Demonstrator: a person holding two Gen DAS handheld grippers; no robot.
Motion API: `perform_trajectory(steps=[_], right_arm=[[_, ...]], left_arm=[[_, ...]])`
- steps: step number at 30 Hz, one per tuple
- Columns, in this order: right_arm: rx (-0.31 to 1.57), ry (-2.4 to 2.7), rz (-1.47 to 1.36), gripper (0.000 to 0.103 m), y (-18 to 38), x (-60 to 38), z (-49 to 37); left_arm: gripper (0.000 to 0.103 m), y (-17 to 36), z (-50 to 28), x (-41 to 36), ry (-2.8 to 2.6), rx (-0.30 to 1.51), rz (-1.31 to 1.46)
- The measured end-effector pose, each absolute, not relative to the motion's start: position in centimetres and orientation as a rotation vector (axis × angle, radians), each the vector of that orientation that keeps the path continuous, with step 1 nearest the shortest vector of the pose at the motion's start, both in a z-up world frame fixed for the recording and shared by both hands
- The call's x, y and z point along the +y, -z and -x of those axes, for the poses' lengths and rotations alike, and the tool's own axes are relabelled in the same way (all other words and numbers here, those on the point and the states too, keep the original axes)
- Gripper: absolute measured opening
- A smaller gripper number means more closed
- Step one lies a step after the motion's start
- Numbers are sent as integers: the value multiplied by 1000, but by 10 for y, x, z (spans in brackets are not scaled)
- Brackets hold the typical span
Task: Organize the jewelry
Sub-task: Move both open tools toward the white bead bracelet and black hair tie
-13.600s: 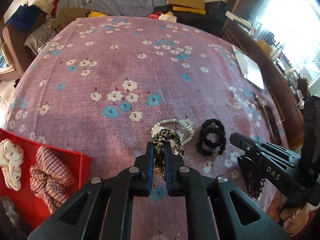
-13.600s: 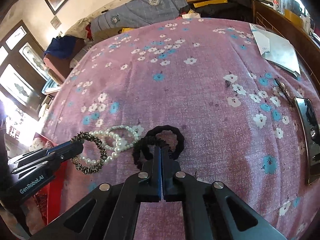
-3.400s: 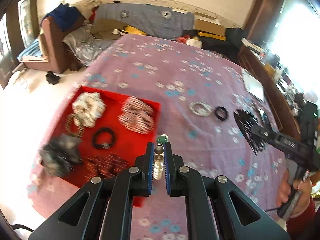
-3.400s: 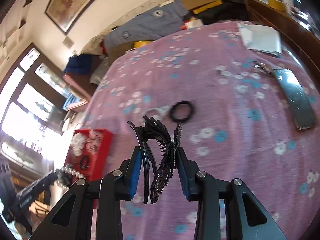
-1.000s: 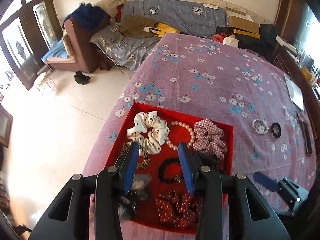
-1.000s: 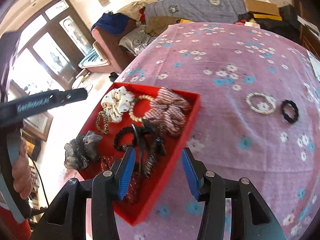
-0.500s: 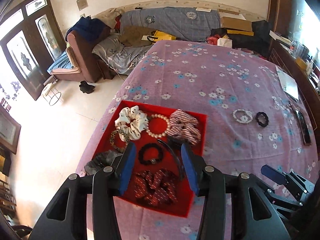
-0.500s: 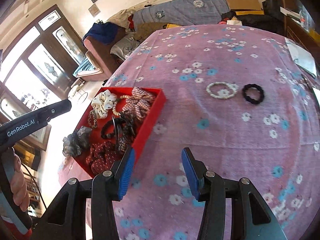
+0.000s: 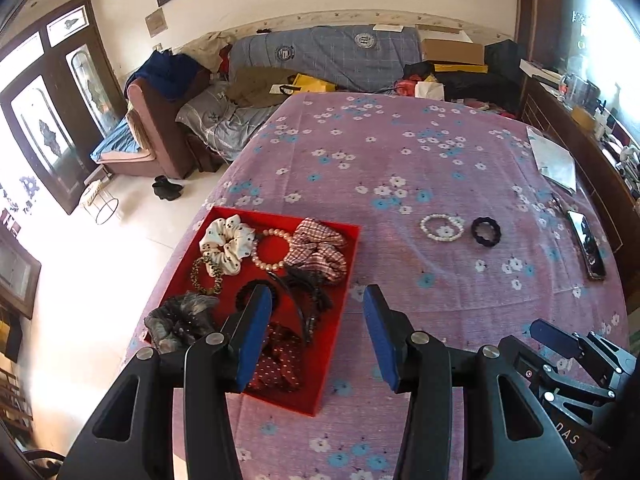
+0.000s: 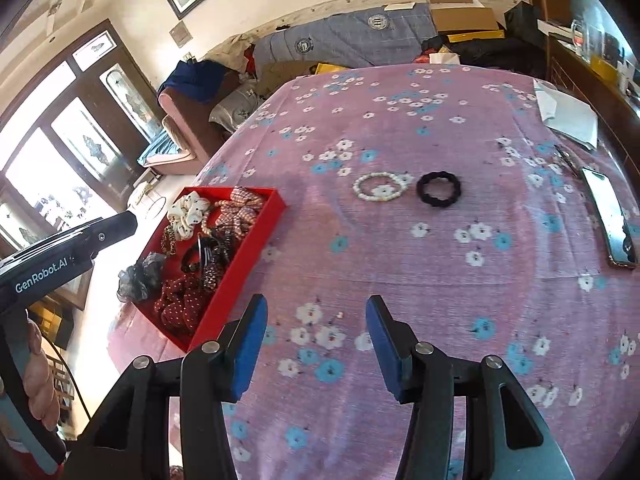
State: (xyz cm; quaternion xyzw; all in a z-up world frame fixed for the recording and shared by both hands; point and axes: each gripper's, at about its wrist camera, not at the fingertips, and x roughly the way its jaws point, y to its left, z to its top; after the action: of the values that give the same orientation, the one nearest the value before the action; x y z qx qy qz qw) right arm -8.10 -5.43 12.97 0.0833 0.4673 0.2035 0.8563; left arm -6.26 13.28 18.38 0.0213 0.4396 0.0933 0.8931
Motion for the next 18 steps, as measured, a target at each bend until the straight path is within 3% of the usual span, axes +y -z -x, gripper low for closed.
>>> perform_trajectory(steps=[18], right_arm=[[1039,-346,-275,56,-100,-114,58]], left_arm=[[47,-152,33,96,-168,1007,-118]])
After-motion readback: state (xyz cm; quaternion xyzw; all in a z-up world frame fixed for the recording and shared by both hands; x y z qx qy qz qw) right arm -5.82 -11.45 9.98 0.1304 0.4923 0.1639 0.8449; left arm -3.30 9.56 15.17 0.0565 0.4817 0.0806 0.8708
